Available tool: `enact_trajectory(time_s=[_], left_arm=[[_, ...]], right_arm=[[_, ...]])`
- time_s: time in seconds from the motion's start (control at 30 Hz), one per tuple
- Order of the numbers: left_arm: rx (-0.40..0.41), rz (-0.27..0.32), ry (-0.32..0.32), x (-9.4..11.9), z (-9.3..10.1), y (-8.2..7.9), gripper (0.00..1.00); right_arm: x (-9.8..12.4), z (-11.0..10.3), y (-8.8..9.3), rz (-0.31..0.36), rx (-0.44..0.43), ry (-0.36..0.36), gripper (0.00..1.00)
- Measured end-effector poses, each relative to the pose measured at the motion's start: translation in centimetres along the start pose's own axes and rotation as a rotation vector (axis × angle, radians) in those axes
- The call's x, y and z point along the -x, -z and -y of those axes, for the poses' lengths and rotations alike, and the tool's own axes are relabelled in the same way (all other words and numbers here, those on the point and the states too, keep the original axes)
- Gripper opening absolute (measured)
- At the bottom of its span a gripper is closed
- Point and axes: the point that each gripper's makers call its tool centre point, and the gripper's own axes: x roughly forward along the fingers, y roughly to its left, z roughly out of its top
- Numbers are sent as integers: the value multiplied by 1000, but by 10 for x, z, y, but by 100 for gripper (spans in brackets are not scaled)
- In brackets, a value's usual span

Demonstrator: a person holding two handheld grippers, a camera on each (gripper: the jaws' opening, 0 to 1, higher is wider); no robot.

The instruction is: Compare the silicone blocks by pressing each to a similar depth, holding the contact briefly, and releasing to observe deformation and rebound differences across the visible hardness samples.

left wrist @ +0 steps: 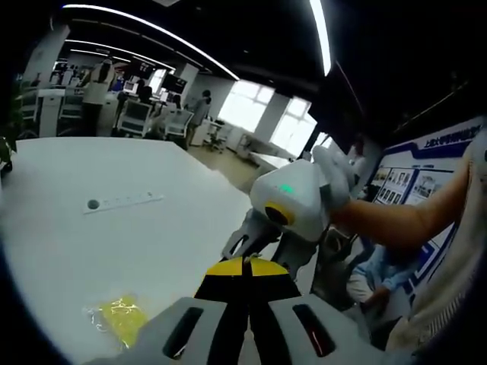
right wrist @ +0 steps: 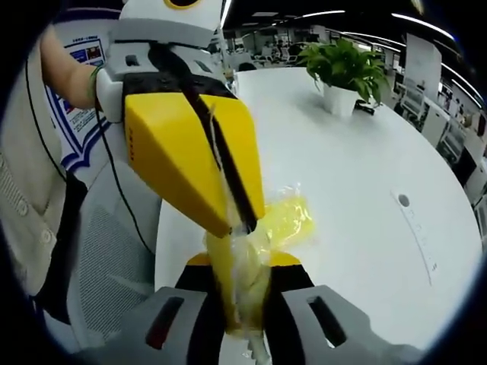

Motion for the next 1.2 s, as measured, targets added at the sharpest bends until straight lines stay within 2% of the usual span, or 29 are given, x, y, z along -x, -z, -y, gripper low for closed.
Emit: enact_trajectory(time_s=[0.9, 1.2], left_arm=[[19, -10, -12, -1, -5, 2, 0], [25, -16, -15, 0, -8, 6, 0]], right_arm=[[-4, 2, 1, 4, -20, -12, 15], [-9, 1, 2, 5, 21, -7, 19]])
